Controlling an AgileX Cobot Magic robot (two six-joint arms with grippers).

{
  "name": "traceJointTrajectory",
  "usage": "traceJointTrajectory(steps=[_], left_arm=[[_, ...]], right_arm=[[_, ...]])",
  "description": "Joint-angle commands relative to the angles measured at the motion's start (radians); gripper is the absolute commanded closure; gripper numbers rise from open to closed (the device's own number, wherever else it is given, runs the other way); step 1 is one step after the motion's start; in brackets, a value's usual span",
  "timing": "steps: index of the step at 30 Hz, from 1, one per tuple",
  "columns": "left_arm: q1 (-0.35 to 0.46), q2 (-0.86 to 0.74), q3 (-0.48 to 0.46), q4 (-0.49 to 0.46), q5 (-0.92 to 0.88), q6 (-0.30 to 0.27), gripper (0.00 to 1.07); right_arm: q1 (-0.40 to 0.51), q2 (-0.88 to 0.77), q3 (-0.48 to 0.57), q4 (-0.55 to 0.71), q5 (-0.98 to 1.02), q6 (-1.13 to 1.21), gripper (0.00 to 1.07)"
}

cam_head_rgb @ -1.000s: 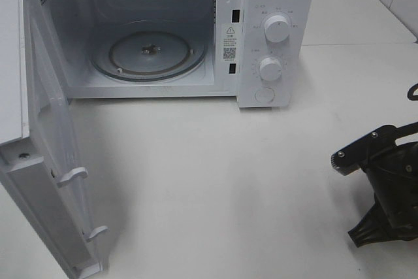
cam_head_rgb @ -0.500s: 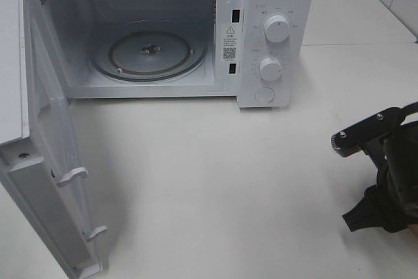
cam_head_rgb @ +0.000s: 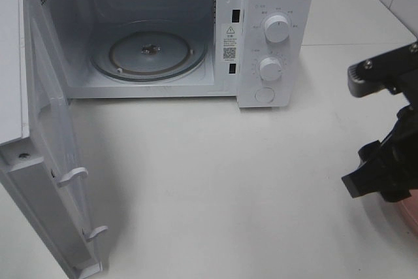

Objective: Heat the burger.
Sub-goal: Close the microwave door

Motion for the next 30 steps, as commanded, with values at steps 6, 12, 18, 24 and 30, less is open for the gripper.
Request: traceJointTrajectory(steps=[6,12,18,24,30], left_arm=[[0.002,-0.021,0.005,-0.009,-0.005,-0.003,0.06],[0.002,-0.021,0.005,-0.009,-0.005,-0.003,0.06],[0.002,-0.021,0.005,-0.009,-0.005,-0.003,0.06],[0.002,-0.021,0.005,-0.009,-0.005,-0.003,0.06],[0.002,-0.021,0.005,-0.009,-0.005,-0.003,0.06]], right_arm=[[-0.005,-0.237,-0.038,0.182,0.139,-0.268,0.22],[-0.005,-0.364,-0.038,0.188,0.269,-0.271,0.26],[-0.005,-0.487,-0.034,0.187,0.363,-0.270,0.28],[-0.021,-0.627,-0.017,0.182,0.369,-0.273,0.29],[-0.153,-0.710,0.044,0.188,0.362,-0.294,0.31]])
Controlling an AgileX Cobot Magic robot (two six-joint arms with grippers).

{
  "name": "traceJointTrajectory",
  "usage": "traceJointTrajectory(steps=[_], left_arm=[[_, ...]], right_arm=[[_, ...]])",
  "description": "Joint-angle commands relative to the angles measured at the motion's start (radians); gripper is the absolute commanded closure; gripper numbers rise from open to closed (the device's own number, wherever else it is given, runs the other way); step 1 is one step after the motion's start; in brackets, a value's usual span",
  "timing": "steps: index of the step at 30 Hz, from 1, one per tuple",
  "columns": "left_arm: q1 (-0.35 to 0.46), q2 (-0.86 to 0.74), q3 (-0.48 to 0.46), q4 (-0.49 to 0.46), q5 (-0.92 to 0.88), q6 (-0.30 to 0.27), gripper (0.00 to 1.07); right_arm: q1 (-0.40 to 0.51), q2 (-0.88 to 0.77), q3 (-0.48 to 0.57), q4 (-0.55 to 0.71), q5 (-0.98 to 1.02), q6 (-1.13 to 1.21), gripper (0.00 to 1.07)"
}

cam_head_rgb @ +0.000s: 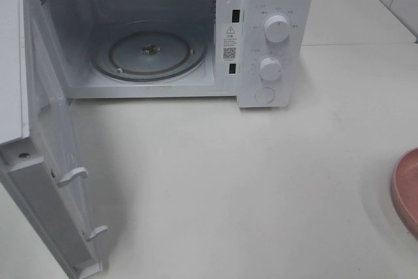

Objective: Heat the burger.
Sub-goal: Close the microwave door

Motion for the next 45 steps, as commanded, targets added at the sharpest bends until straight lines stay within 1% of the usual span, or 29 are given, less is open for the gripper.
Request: traceJointTrajectory(steps=[1,3,4,5,6,7,8,9,10,11,12,13,14,16,17,18,20,21,22,23,29,45], left_arm=[[0.002,-0.021,0.005,-0.009,-0.005,-0.003,0.06],[0.002,-0.021,0.005,-0.009,-0.005,-0.003,0.06],[0.002,-0.021,0.005,-0.009,-0.005,-0.003,0.06],[0.002,-0.021,0.005,-0.009,-0.005,-0.003,0.06],[0.002,-0.021,0.005,-0.009,-0.005,-0.003,0.06],[0.002,-0.021,0.005,-0.009,-0.005,-0.003,0.06],[0.002,-0.021,0.005,-0.009,-0.005,-0.003,0.06],[0.002,-0.021,0.005,-0.009,-0.005,-0.003,0.06],[0.002,-0.021,0.005,-0.009,-0.005,-0.003,0.06],[0.002,-0.021,0.005,-0.009,-0.005,-0.004,0.06],[0.002,-0.021,0.005,-0.009,-0.005,-0.004,0.06],[0.002,-0.021,0.005,-0.009,-0.005,-0.004,0.06],[0.002,-0.021,0.005,-0.009,-0.005,-0.004,0.06],[0.002,-0.021,0.005,-0.009,-0.005,-0.004,0.06],[0.002,-0.021,0.005,-0.009,-0.005,-0.004,0.06],[0.002,-0.021,0.005,-0.009,-0.005,-0.004,0.06],[0.002,-0.021,0.005,-0.009,-0.005,-0.004,0.06],[0.002,-0.021,0.005,-0.009,-0.005,-0.004,0.06],[0.002,-0.021,0.005,-0.009,-0.005,-0.004,0.06],[0.002,-0.021,0.005,-0.009,-0.005,-0.004,0.06],[0.002,-0.021,0.005,-0.009,-0.005,-0.004,0.06],[0.002,-0.018,0.005,-0.009,-0.005,-0.004,0.06]], right_arm=[[-0.036,-0.025,0.015,0.001,-0.006,-0.025,0.31],[-0.125,-0.079,0.041,0.046,-0.029,-0.061,0.31],[-0.125,-0.079,0.041,0.046,-0.029,-0.061,0.31],[-0.149,-0.096,0.041,0.069,-0.043,-0.073,0.31],[-0.199,-0.128,0.051,0.112,-0.077,-0.098,0.31],[-0.199,-0.128,0.051,0.112,-0.077,-0.098,0.31],[-0.241,-0.167,0.067,0.154,-0.104,-0.129,0.31],[-0.241,-0.167,0.067,0.154,-0.104,-0.129,0.31],[-0.264,-0.185,0.068,0.170,-0.101,-0.148,0.31],[-0.307,-0.216,0.069,0.183,-0.101,-0.165,0.31],[-0.307,-0.216,0.069,0.183,-0.101,-0.165,0.31],[-0.352,-0.248,0.071,0.183,-0.101,-0.168,0.31],[-0.352,-0.248,0.071,0.183,-0.101,-0.168,0.31],[-0.391,-0.296,0.071,0.182,-0.101,-0.168,0.31],[-0.391,-0.296,0.071,0.182,-0.101,-0.168,0.31],[-0.419,-0.323,0.071,0.182,-0.101,-0.168,0.31],[-0.432,-0.338,0.071,0.182,-0.101,-0.168,0.31],[-0.460,-0.363,0.071,0.182,-0.101,-0.168,0.31],[-0.460,-0.363,0.071,0.182,-0.101,-0.168,0.31],[-0.485,-0.391,0.072,0.181,-0.101,-0.168,0.31],[-0.532,-0.461,0.072,0.181,-0.101,-0.168,0.31],[-0.534,-0.460,0.072,0.181,-0.101,-0.168,0.31]])
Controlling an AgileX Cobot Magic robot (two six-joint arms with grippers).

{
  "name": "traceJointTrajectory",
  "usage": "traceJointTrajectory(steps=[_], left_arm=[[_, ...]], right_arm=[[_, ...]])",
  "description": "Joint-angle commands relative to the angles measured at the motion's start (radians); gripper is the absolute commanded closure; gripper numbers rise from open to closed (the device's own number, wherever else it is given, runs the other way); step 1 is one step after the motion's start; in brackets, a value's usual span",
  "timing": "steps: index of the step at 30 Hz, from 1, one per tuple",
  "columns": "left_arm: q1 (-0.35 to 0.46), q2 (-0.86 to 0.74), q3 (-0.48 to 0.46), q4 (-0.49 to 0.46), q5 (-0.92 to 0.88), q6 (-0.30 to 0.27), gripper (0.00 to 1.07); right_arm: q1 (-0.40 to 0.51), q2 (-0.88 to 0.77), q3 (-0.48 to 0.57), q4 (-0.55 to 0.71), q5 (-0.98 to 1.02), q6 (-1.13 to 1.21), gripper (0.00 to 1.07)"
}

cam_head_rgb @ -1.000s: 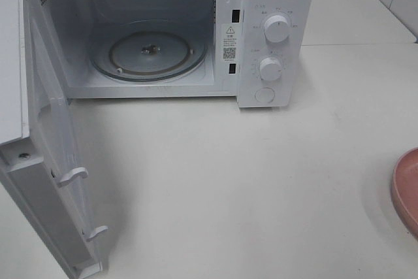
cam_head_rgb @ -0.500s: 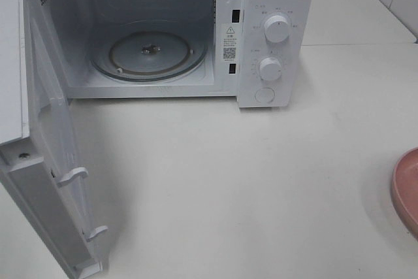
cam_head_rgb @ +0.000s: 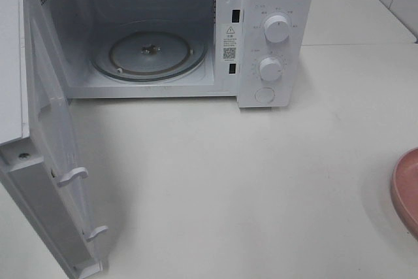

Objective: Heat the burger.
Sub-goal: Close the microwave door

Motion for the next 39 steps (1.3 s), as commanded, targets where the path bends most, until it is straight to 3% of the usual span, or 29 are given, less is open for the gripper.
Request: traceJointTrajectory(steps=[1,32,37,39], left_arm=[[0.002,-0.018,0.005,-0.009,-0.005,-0.004,0.06],[0.002,-0.015,0.003,-0.018,-0.007,-0.005,0.06],[0.002,0.033,-0.023,-0.026,-0.031,-0.006,0.11],[0.002,0.076,-0.032,-0.025,-0.085,-0.006,0.19]], right_arm=[[-0.003,-0.026,0.004,-0.003,-0.006,-0.005,0.31],[-0.003,-0.026,0.004,-0.003,-0.006,-0.005,0.31],[-0.003,-0.026,0.004,-0.003,-0.006,-0.005,0.31],[-0.003,-0.026,0.004,-0.003,-0.006,-0.005,0.31]])
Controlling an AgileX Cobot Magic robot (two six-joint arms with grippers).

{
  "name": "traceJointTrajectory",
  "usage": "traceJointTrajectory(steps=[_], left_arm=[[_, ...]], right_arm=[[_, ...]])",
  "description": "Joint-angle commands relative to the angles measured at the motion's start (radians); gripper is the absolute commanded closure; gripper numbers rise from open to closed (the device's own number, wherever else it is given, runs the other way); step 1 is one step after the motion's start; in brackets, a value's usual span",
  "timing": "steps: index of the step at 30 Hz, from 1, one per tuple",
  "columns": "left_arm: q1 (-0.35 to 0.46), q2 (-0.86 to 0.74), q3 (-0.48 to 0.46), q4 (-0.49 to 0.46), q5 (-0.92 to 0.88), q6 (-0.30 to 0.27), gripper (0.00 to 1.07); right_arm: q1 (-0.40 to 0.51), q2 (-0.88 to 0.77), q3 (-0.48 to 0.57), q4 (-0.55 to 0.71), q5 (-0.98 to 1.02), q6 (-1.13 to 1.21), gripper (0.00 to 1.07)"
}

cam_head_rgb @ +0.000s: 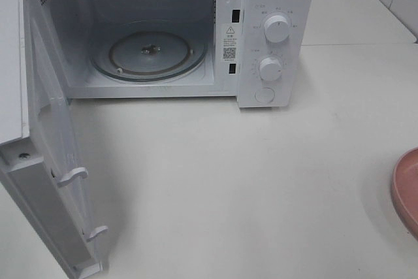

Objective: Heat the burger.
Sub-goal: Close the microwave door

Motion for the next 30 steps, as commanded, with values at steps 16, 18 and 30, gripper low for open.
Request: traceJointTrajectory(steps=[16,18,30], left_arm=[[0.001,0.224,0.045,0.091,-0.340,-0.006,1.07],[0.001,0.272,0.102,0.100,-0.453,-0.007,1.07],[0.001,0.446,0.278,0.094,-0.951,-0.004,1.07]], right_arm=[[-0.003,-0.026,0.004,-0.003,-0.006,-0.005,0.31],[-0.003,-0.026,0.004,-0.003,-0.006,-0.005,0.31],[-0.003,-0.026,0.004,-0.003,-0.006,-0.005,0.31]])
